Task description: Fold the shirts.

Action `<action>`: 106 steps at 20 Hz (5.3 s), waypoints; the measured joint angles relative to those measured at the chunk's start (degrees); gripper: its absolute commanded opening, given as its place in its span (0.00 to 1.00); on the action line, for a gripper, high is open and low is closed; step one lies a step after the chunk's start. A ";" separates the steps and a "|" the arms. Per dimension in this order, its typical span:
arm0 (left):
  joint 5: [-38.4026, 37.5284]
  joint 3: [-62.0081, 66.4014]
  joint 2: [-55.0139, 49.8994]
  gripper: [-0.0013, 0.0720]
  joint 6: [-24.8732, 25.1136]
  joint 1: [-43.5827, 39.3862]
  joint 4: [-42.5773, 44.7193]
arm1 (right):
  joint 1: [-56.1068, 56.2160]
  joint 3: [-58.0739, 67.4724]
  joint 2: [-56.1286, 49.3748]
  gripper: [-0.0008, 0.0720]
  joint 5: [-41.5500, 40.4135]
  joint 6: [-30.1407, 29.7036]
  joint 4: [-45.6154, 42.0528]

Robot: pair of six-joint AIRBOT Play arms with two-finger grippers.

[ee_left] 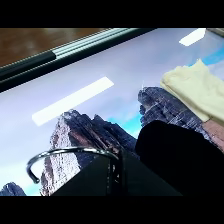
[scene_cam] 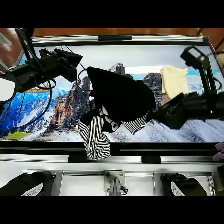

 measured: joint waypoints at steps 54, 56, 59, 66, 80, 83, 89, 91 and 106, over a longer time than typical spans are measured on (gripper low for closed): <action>-3.08 3.39 -0.46 0.08 -1.11 -1.57 9.55 | 4.26 4.35 -3.93 0.73 31.58 18.08 -14.80; -3.10 3.39 -0.50 0.08 -1.11 -1.57 10.80 | -0.48 7.85 -3.17 0.73 29.16 18.62 -10.97; -3.21 3.39 -0.74 0.08 -1.14 -1.40 12.02 | -2.95 10.82 -2.89 0.73 24.57 11.26 -0.81; -5.01 3.39 -1.40 0.08 -1.16 -0.72 13.27 | 10.84 12.50 -5.46 0.92 15.19 -11.72 1.97; -5.55 3.39 -1.55 0.08 -1.14 -0.55 13.49 | 17.86 12.63 -20.46 0.85 19.54 -21.07 -2.82; -5.16 3.39 -1.55 0.09 -1.09 -0.55 13.53 | 17.86 12.63 -21.44 0.12 19.74 -21.53 -3.72; -4.24 3.43 -2.75 0.24 -1.09 -0.26 13.38 | 17.81 12.63 -21.46 0.12 20.65 -21.66 -1.03; -4.39 3.43 -3.43 0.52 -1.05 -0.17 13.44 | 17.86 12.63 -21.22 0.12 21.00 -22.03 1.18; -9.81 3.56 -2.32 0.95 -0.28 4.76 13.57 | 17.92 12.66 -18.45 0.11 24.13 -21.75 2.95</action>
